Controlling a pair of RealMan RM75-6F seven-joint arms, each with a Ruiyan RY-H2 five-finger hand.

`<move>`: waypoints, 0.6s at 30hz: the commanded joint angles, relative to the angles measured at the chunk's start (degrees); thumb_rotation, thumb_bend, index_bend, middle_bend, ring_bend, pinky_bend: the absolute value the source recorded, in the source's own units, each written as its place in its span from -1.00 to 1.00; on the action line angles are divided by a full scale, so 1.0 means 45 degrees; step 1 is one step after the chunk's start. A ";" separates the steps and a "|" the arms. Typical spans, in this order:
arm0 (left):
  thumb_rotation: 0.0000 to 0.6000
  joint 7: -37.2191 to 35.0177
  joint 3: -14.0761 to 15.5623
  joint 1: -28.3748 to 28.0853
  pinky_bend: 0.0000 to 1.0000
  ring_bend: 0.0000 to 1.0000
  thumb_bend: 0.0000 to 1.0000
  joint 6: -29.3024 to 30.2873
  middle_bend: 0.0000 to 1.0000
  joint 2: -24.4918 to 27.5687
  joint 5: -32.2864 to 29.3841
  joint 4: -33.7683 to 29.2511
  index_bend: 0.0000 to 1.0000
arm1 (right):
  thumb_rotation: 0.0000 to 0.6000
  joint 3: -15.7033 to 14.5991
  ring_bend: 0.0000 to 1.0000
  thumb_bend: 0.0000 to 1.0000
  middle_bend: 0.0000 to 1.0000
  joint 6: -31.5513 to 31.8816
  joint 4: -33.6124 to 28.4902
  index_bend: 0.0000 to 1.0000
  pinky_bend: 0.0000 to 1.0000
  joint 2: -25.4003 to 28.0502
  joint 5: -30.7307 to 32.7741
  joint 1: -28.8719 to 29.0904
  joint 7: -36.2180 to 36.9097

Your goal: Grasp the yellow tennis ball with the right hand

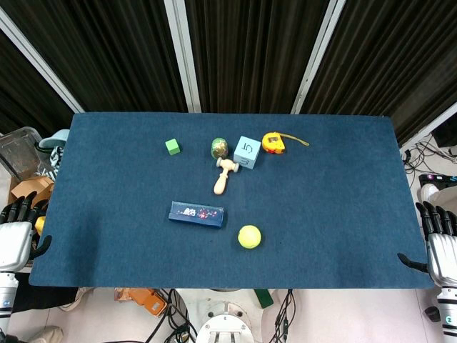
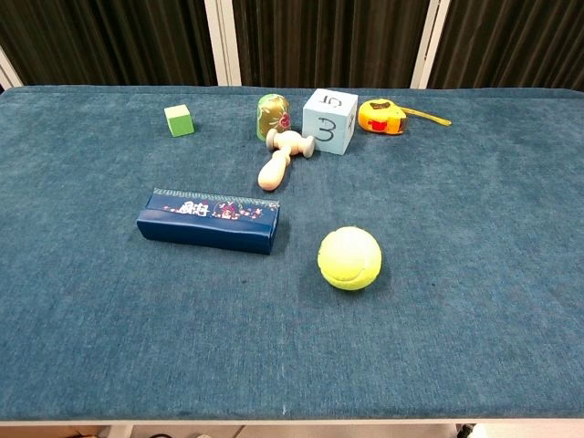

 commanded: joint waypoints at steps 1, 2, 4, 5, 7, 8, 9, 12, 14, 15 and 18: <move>1.00 -0.0005 -0.0002 0.0002 -0.78 -1.00 -0.44 0.0006 -1.00 0.0004 0.0002 -0.0002 -0.72 | 1.00 0.0002 -0.77 -0.78 -0.74 0.0011 0.0001 -0.83 -0.77 -0.0002 -0.0012 -0.0007 0.0005; 1.00 -0.0006 0.0000 0.0004 -0.78 -1.00 -0.44 0.0010 -1.00 0.0006 0.0005 -0.0005 -0.72 | 1.00 0.0000 -0.77 -0.78 -0.74 0.0004 0.0002 -0.83 -0.77 0.0002 -0.0011 -0.0007 -0.0003; 1.00 0.0001 0.0003 0.0010 -0.78 -1.00 -0.44 0.0025 -1.00 0.0010 0.0017 -0.0013 -0.72 | 1.00 -0.0009 -0.77 -0.78 -0.74 -0.0013 -0.0008 -0.83 -0.77 0.0007 -0.0025 -0.0006 0.0006; 1.00 0.0004 0.0001 0.0008 -0.78 -1.00 -0.44 0.0030 -1.00 0.0008 0.0025 -0.0012 -0.72 | 1.00 -0.0013 -0.77 -0.78 -0.74 -0.0016 -0.0009 -0.83 -0.77 0.0012 -0.0039 -0.0008 0.0025; 1.00 0.0011 0.0004 0.0004 -0.78 -1.00 -0.44 0.0025 -1.00 0.0002 0.0030 -0.0004 -0.72 | 1.00 -0.0008 -0.77 -0.78 -0.74 0.0010 -0.0003 -0.83 -0.77 0.0019 -0.0074 -0.0015 0.0056; 1.00 0.0010 0.0004 0.0002 -0.78 -1.00 -0.44 0.0015 -1.00 -0.0002 0.0022 -0.0001 -0.72 | 1.00 -0.0009 -0.77 -0.78 -0.74 0.0019 -0.0001 -0.83 -0.77 0.0021 -0.0081 -0.0022 0.0063; 1.00 0.0009 0.0003 -0.0002 -0.78 -1.00 -0.44 0.0000 -1.00 -0.0004 0.0009 0.0000 -0.72 | 1.00 -0.0009 -0.77 -0.78 -0.74 0.0022 -0.0002 -0.83 -0.77 0.0025 -0.0078 -0.0029 0.0075; 1.00 0.0018 0.0001 -0.0003 -0.78 -1.00 -0.44 0.0014 -1.00 -0.0003 0.0025 0.0000 -0.72 | 1.00 -0.0004 -0.77 -0.78 -0.74 0.0003 0.0001 -0.83 -0.77 0.0031 -0.0058 -0.0030 0.0081; 1.00 0.0016 0.0006 0.0005 -0.78 -1.00 -0.44 0.0034 -1.00 0.0001 0.0041 -0.0003 -0.72 | 1.00 -0.0008 -0.77 -0.78 -0.74 -0.0009 -0.0011 -0.83 -0.76 0.0034 -0.0072 -0.0025 0.0078; 1.00 0.0013 0.0004 0.0010 -0.78 -1.00 -0.44 0.0044 -1.00 0.0004 0.0042 -0.0005 -0.72 | 1.00 -0.0013 -0.77 -0.78 -0.74 -0.0006 -0.0018 -0.83 -0.76 0.0036 -0.0106 -0.0024 0.0093; 1.00 -0.0017 -0.0018 0.0020 -0.78 -1.00 -0.44 0.0073 -1.00 -0.0015 0.0021 -0.0023 -0.72 | 1.00 0.0004 -0.77 -0.78 -0.74 0.0056 0.0042 -0.83 -0.76 0.0003 -0.0274 -0.0012 0.0298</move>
